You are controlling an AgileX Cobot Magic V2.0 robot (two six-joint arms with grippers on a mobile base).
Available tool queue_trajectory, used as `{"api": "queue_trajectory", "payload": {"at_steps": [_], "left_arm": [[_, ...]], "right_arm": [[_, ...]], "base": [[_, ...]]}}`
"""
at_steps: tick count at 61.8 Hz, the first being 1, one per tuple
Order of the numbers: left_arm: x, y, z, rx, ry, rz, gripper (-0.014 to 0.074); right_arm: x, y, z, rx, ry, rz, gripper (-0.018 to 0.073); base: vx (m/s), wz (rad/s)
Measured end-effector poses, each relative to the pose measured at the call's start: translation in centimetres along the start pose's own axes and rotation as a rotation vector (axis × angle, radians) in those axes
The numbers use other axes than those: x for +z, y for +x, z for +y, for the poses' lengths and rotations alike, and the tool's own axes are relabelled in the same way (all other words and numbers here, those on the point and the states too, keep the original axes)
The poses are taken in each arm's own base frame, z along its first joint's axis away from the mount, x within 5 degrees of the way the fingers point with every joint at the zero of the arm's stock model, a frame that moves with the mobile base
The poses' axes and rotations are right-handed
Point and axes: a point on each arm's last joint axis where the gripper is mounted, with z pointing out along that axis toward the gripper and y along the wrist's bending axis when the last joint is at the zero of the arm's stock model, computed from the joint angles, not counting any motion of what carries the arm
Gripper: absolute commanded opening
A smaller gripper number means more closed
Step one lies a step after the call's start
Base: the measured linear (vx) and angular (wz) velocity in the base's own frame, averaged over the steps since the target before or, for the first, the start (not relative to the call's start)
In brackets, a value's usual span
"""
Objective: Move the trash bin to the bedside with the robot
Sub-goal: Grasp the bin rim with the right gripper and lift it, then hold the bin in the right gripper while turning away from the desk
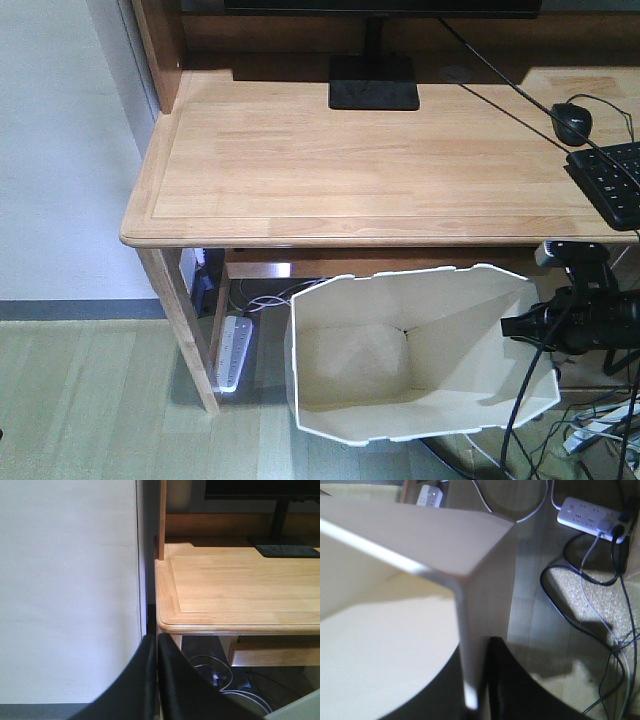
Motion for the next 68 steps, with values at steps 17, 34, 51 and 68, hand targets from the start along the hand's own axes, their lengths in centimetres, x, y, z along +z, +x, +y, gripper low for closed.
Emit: {"api": "queue_trajectory", "payload": {"at_steps": [17, 34, 51, 68], "left_arm": [[0.0, 0.0, 0.0, 0.0, 0.0, 0.0, -0.0006], [0.0, 0.0, 0.0, 0.0, 0.0, 0.0, -0.0006], [0.0, 0.0, 0.0, 0.0, 0.0, 0.001, -0.0006], [0.0, 0.0, 0.0, 0.0, 0.0, 0.001, -0.0006]], "right_arm": [[-1.3, 0.0, 0.8, -0.045, -0.015, -0.023, -0.0004], [-1.3, 0.0, 1.1, -0.051, -0.037, -0.025, -0.0004], [-1.3, 0.0, 1.2, -0.05, -0.05, -0.027, -0.0004], [-1.3, 0.1, 1.0, -0.048, -0.026, -0.024, -0.0004]], "base": [[0.0, 0.0], [0.0, 0.0], [0.0, 0.01], [-0.06, 0.22]]}}
